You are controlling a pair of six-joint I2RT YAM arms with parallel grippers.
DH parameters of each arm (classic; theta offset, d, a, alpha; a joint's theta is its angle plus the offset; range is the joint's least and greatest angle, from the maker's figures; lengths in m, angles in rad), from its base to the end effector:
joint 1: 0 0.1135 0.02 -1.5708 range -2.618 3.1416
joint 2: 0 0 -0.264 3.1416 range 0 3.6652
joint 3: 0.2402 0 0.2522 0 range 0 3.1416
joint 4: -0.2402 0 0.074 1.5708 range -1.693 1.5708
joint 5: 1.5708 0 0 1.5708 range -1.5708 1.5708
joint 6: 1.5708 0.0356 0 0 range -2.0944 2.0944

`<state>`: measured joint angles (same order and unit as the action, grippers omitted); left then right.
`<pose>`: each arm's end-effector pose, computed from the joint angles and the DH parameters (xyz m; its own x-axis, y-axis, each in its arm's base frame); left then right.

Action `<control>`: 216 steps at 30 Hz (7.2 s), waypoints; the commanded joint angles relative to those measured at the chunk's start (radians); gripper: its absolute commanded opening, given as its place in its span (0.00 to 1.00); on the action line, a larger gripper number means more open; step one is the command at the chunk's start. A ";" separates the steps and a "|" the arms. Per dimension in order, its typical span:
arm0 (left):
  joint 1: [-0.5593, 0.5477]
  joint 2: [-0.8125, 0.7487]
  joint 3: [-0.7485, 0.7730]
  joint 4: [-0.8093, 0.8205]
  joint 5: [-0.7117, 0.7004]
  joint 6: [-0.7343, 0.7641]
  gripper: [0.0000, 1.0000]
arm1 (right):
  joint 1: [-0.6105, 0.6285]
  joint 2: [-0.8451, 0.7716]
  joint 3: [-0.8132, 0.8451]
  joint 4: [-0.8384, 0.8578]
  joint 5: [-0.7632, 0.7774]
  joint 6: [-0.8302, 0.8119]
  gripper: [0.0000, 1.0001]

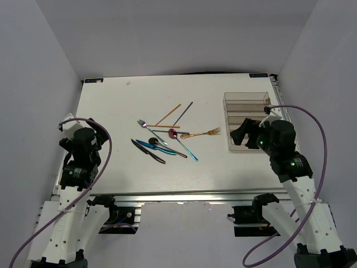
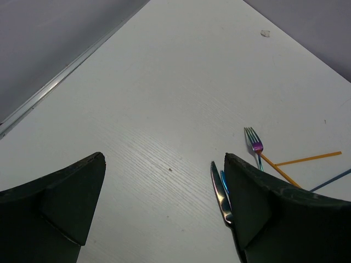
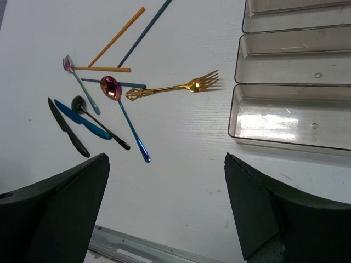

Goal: Sort the eating utensils into containers

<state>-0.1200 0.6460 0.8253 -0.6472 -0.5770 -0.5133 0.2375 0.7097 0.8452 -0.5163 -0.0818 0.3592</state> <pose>0.1336 0.0035 0.3283 -0.2020 -0.3902 -0.8983 -0.5536 0.8021 -0.2239 0.1509 0.0395 0.3374 -0.4465 0.2524 -0.8584 -0.1616 0.9209 0.3548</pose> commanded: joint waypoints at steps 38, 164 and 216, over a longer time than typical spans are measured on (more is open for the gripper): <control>0.000 0.055 -0.009 0.008 0.011 0.002 0.98 | 0.554 1.396 0.661 0.081 0.171 -0.307 0.24; 0.000 0.058 -0.011 0.006 0.016 -0.001 0.98 | 0.707 1.558 0.922 0.110 0.139 -0.460 0.04; 0.000 0.058 -0.012 0.009 0.022 0.001 0.98 | -0.181 0.498 -0.046 0.601 0.391 0.499 0.89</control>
<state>-0.1200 0.7132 0.8124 -0.6456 -0.5606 -0.5159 0.0193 1.1564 0.6922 -0.0830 0.4885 1.1099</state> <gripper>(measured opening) 0.979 0.894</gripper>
